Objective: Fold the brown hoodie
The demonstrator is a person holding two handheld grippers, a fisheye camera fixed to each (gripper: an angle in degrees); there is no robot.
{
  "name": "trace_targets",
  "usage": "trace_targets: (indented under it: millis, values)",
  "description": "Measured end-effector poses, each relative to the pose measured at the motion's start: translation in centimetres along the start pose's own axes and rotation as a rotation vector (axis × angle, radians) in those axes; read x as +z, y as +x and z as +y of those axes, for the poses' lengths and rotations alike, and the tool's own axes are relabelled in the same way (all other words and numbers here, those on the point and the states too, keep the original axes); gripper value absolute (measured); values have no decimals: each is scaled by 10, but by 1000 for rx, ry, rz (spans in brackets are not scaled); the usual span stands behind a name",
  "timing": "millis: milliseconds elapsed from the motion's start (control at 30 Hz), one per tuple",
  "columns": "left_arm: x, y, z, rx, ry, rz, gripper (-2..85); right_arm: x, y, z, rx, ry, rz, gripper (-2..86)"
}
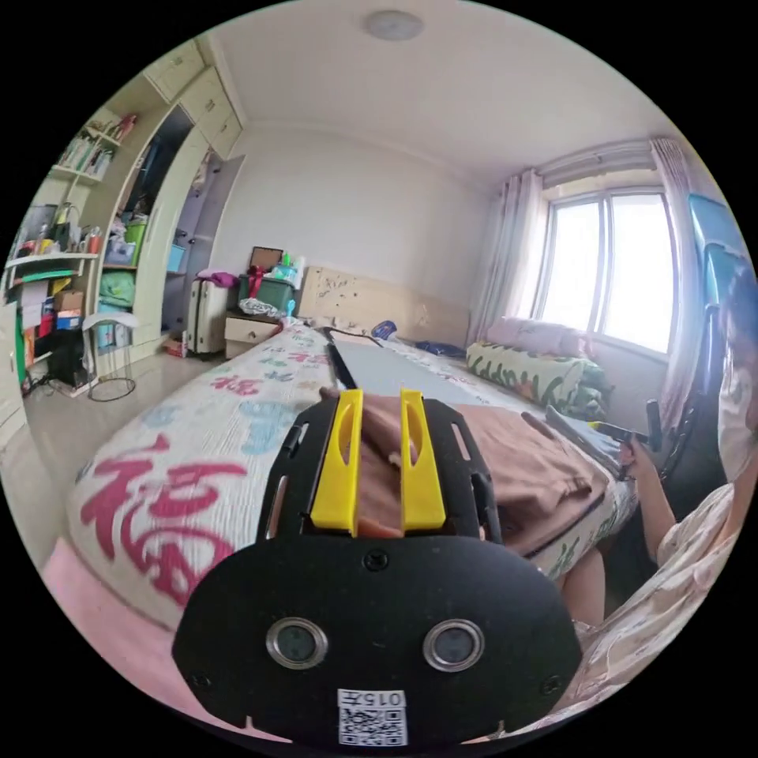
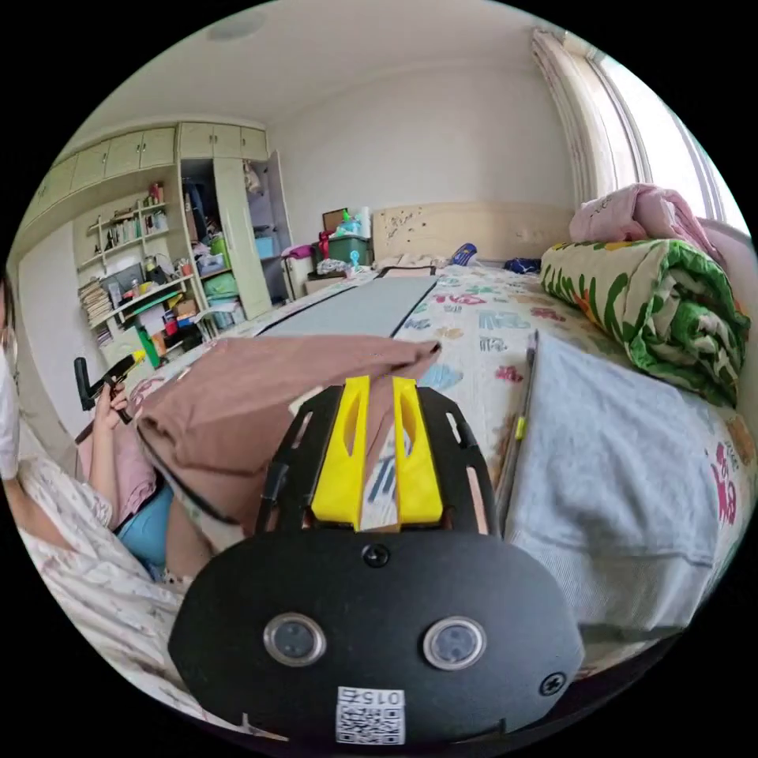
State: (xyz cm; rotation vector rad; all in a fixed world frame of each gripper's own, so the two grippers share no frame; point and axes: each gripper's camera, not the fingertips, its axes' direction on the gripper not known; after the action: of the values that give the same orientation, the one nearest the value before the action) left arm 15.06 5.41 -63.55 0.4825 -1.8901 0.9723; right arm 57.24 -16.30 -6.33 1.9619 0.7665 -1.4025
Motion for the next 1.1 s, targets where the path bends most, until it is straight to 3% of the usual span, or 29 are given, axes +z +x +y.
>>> trace_targets:
  millis: [133,433,633,833,1100]
  values:
    - [-33,-36,46,-109,-82,-87,121,-21,-9,42,16,-65,-2,114]
    - [-49,-97,45,-234,-99,30,133,-67,4,67,164,-18,-13,73]
    - [-66,-135,24,-264,-91,146,31,-102,12,60,108,-38,-2,18]
    - [-104,-144,2,-162,-46,61,0,-147,37,66,150,9,-46,0]
    - [-132,-161,-10,-81,-46,-2,4,-162,44,85,155,-31,105,-7]
